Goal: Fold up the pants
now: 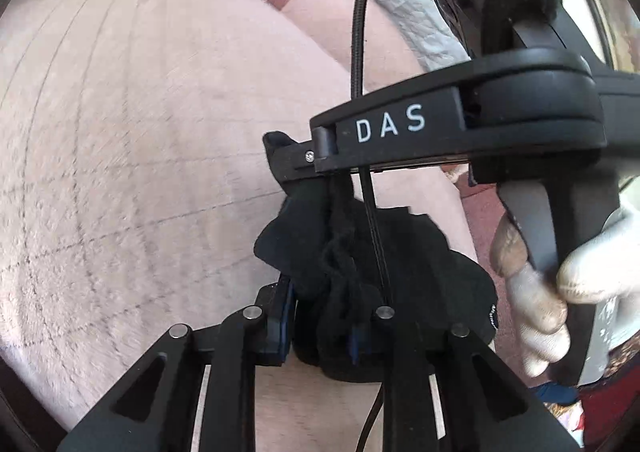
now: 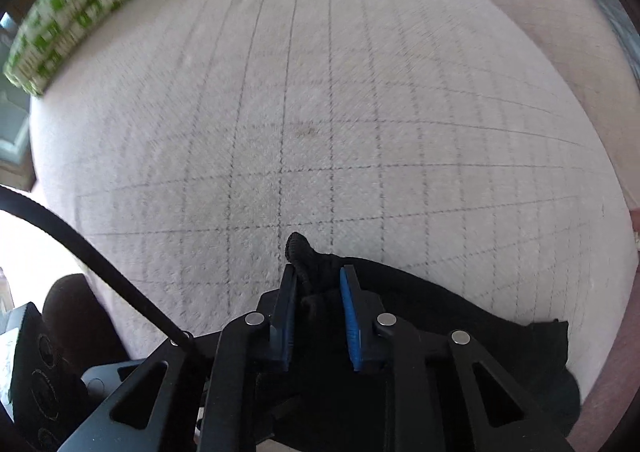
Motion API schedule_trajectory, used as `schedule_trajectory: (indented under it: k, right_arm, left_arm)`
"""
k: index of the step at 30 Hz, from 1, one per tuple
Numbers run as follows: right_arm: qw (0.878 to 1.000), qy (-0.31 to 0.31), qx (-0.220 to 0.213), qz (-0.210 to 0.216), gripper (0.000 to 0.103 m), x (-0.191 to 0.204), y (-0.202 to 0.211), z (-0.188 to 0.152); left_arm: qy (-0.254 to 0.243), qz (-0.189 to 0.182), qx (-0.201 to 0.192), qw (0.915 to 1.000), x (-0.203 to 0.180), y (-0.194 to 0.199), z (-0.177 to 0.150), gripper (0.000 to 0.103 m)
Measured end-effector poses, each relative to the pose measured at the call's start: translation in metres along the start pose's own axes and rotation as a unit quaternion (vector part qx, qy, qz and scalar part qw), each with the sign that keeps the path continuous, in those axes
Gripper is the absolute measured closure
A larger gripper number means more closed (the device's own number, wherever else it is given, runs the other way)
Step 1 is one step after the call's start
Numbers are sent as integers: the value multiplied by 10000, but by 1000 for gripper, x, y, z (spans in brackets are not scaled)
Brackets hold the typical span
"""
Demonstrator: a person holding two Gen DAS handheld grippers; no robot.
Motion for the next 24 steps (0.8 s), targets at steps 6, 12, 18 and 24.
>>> schedule_trajectory:
  k: [6, 12, 18, 24]
  right_arm:
    - [9956, -596, -670, 261, 81, -34, 45, -41]
    - [9861, -1429, -808, 260, 81, -109, 52, -90]
    - [9720, -2205, -801, 117, 81, -176, 32, -155]
    - [9515, -2928, -880, -333, 70, -233, 29, -212]
  left_arm:
    - [-325, -202, 278, 9989, -53, -19, -23, 83]
    - [-738, -227, 791, 9939, -102, -70, -66, 83]
    - [-1123, 27, 1197, 9864, -134, -121, -97, 79]
    - [-1359, -173, 1555, 9783, -145, -91, -119, 56]
Point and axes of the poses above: each gripper's, at about its wrist camera, not at the fingertips, and y roughly against the way its jaws point, x to its left, z to its top, the point moved 10 cm from there along -y, roughly the way its jaws point, and after that the axes turned 12 degrees about y, right-handed, at the moved point
